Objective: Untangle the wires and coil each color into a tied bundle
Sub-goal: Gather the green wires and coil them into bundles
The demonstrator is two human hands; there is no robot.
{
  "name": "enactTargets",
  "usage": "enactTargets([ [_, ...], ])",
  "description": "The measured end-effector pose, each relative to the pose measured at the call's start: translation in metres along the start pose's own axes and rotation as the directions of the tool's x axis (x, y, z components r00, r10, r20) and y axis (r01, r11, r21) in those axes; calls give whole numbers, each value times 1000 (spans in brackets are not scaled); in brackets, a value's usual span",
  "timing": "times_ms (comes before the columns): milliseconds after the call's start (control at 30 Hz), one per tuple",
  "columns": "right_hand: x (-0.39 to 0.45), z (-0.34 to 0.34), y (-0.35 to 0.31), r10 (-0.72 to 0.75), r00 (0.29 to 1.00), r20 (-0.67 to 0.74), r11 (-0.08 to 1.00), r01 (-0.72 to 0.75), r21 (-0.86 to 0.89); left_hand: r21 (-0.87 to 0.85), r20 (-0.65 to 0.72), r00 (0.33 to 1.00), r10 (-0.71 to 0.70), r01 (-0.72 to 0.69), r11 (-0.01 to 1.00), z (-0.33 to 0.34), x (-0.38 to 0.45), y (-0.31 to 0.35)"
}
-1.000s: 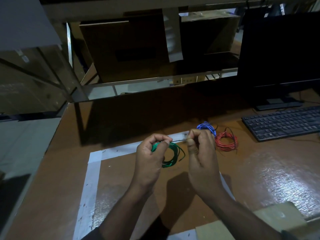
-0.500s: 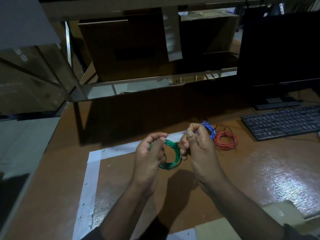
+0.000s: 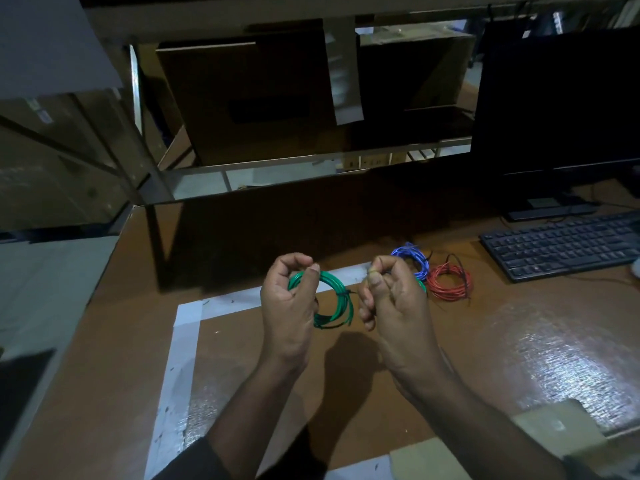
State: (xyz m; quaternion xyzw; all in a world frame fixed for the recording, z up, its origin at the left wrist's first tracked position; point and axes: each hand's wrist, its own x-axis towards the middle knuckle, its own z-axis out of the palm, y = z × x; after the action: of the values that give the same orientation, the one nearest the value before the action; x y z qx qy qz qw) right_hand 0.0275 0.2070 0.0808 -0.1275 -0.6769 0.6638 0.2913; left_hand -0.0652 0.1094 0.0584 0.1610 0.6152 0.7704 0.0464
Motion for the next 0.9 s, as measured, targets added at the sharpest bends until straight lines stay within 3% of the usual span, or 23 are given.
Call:
enactTargets([
  [200, 2, -14, 7, 110, 993, 53, 994, -109, -24, -24, 80, 995, -65, 68, 997, -2, -5, -7],
  [433, -1, -28, 23, 190, 979, -68, 964, -200, -174, 7, 90, 989, -117, 117, 993, 0, -9, -12],
  [633, -10, -27, 45, 383, 923, 28, 923, -383, -26, -151, 182, 941, -285, 313, 938, 15, -12, -19],
  [900, -20, -52, 68, 451, 867, -211, 882, -469, -41, -16, 276, 832, -481, 505, 863, 29, -24, -56],
])
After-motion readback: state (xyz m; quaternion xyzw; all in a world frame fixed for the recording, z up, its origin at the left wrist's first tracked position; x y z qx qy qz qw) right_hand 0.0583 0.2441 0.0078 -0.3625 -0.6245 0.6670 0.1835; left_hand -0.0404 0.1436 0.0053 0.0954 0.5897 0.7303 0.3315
